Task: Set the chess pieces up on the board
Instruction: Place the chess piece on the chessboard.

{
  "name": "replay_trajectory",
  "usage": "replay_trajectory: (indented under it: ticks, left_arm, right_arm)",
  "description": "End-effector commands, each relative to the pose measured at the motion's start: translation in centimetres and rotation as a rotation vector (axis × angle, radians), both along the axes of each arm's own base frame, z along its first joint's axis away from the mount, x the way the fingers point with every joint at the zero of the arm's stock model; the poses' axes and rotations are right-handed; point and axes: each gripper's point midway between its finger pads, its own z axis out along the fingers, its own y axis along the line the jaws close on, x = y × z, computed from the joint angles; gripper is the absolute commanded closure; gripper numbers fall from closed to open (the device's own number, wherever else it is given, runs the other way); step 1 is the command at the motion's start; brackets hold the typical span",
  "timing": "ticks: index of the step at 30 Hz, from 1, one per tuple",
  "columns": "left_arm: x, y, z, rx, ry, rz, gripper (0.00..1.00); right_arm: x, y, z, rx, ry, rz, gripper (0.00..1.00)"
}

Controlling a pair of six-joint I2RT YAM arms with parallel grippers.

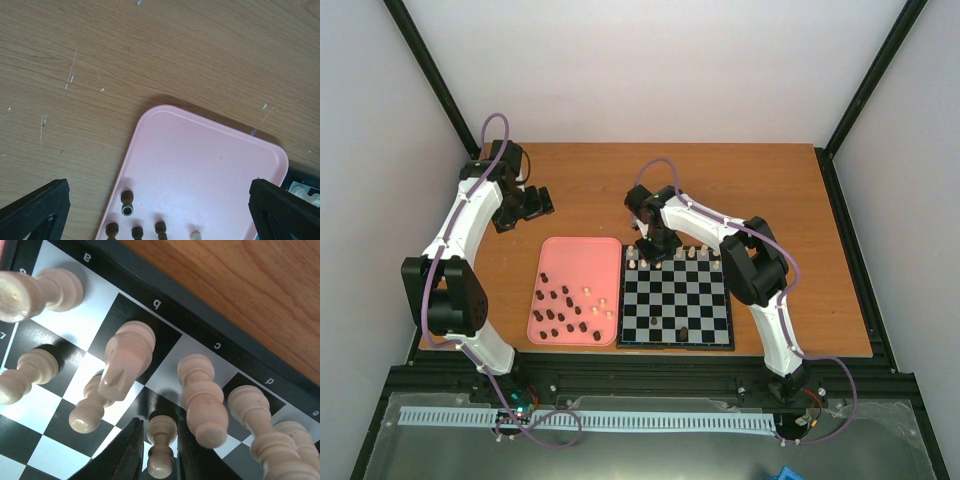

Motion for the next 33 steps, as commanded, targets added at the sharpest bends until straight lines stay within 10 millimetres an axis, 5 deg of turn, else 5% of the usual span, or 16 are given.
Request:
replay_trajectory:
  ticks: [1,16,23,33]
  left_arm:
    - [0.8,0.3,1.0,0.008,-0.029,-0.009,0.00]
    - [0.8,0.2,1.0,0.008,-0.030,-0.009,0.00]
    - [0.8,0.3,0.9,0.009,-0.028,-0.009,0.00]
    - [1.0,0.2,1.2,0.004,-0.037,-0.008,0.00]
  right_arm:
    - [0.4,0.1,0.0,0.013,-0.009,-0.005,0.79]
    - [0.5,0.5,0.6,0.043,-0.014,-0.027,0.84]
    - [0.7,0.5,1.0,0.039,-0.026,-0.035,0.72]
    - [-0.1,1.1,5.9,0.072,-0.091,-0.008,0.61]
